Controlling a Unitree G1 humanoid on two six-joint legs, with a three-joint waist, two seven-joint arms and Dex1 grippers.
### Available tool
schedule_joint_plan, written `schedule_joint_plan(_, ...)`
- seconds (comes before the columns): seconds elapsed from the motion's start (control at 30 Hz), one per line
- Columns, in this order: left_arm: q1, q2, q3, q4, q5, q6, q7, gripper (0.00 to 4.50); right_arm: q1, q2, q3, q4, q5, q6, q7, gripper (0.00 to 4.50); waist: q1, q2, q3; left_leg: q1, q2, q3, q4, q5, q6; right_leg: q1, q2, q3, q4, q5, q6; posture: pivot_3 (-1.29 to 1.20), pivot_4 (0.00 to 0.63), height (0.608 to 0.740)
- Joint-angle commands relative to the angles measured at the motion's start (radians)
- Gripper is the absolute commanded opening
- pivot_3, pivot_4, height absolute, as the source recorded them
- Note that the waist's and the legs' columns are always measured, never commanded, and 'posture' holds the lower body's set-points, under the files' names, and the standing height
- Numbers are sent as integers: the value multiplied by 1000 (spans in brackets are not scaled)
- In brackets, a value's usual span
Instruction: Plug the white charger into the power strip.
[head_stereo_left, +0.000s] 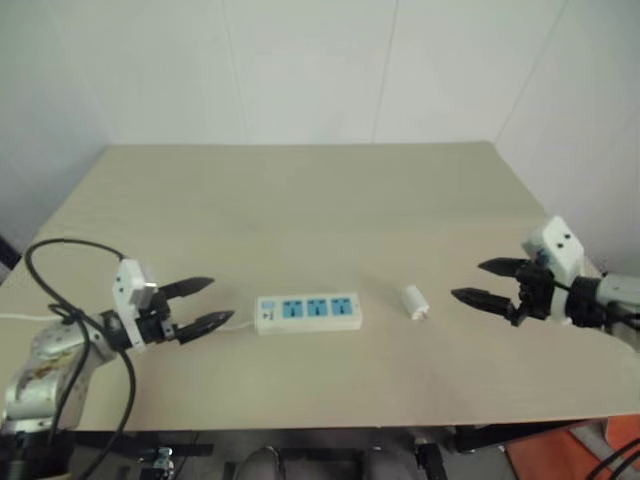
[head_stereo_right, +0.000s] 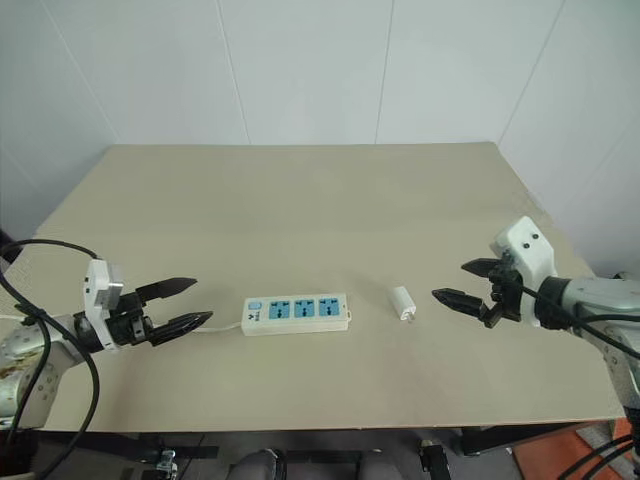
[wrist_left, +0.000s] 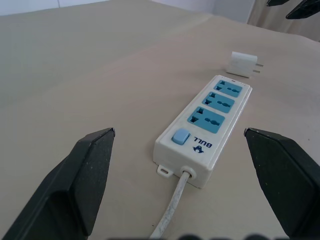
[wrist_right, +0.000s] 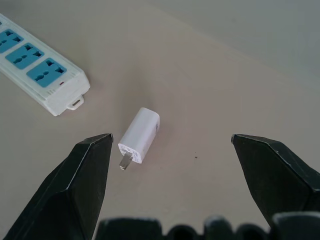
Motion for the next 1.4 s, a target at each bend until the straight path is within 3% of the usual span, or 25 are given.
schedule_joint_plan(0.03, -31, 16, 19, 7, -9, -31, -24, 4500, -19, 3, -15, -26, 4, -2, -9, 4478, -1, 0, 0, 0, 0, 0, 0, 0, 0, 0, 0, 0, 0, 0, 0, 0, 150, 740)
schedule_joint_plan(0.43, -76, -8, -26, 91, 36, -156, -78, 4500, -6, 10, -27, -58, 10, 7, -31, 4478, -1, 0, 0, 0, 0, 0, 0, 0, 0, -1, 0, 0, 0, 2, -2, 0, 150, 740)
schedule_joint_plan(0.9, -99, 14, -49, 146, 20, -139, -167, 4500, 3, 1, -24, -76, 13, 37, -41, 4478, -2, 0, 0, 0, 0, 0, 0, 0, 0, -1, 0, 0, 0, 1, -2, 0, 150, 740)
schedule_joint_plan(1.4, -513, -105, -282, 863, 240, -546, -478, 4500, -15, 10, -23, -136, 29, 87, -59, 4478, 0, 0, 0, -6, 0, 0, 1, 0, 0, -4, 0, 0, 0, 3, -3, 0, 150, 740)
